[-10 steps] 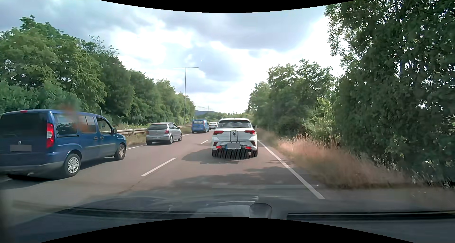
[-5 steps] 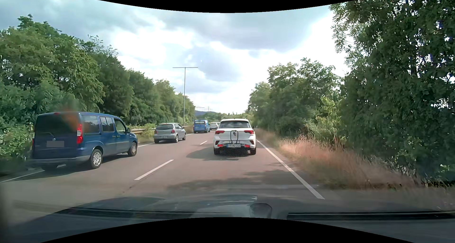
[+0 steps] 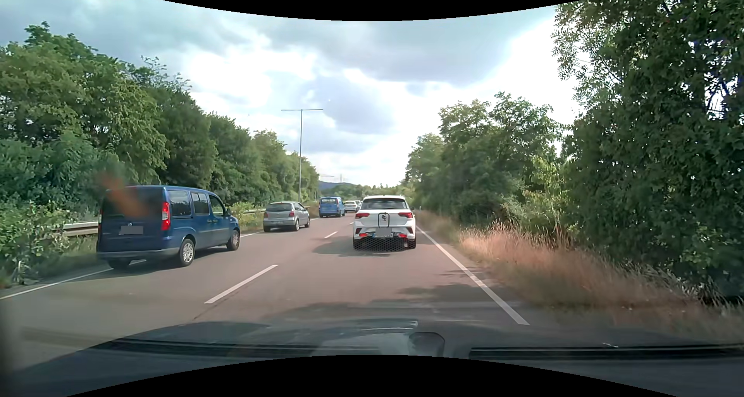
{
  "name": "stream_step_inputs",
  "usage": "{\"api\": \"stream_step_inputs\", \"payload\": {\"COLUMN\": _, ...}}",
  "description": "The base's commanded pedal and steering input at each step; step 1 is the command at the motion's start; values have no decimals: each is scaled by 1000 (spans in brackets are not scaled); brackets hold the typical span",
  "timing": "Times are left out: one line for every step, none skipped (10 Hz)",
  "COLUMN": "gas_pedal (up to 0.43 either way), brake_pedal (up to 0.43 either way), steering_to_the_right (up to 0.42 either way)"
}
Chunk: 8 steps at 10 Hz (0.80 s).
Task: Follow the waypoints while adhering to traffic rules and regulations
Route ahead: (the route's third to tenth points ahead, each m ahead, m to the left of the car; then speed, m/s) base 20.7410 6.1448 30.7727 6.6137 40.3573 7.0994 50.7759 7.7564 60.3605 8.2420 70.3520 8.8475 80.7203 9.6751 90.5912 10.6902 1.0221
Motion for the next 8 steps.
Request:
{"api": "stream_step_inputs", "payload": {"gas_pedal": 79, "brake_pedal": 0, "steering_to_the_right": 1}}
{"api": "stream_step_inputs", "payload": {"gas_pedal": 87, "brake_pedal": 0, "steering_to_the_right": 0}}
{"api": "stream_step_inputs", "payload": {"gas_pedal": 98, "brake_pedal": 0, "steering_to_the_right": 0}}
{"api": "stream_step_inputs", "payload": {"gas_pedal": 98, "brake_pedal": 0, "steering_to_the_right": -1}}
{"api": "stream_step_inputs", "payload": {"gas_pedal": 110, "brake_pedal": 0, "steering_to_the_right": -1}}
{"api": "stream_step_inputs", "payload": {"gas_pedal": 110, "brake_pedal": 0, "steering_to_the_right": -1}}
{"api": "stream_step_inputs", "payload": {"gas_pedal": 110, "brake_pedal": 0, "steering_to_the_right": -2}}
{"api": "stream_step_inputs", "payload": {"gas_pedal": 110, "brake_pedal": 0, "steering_to_the_right": -2}}
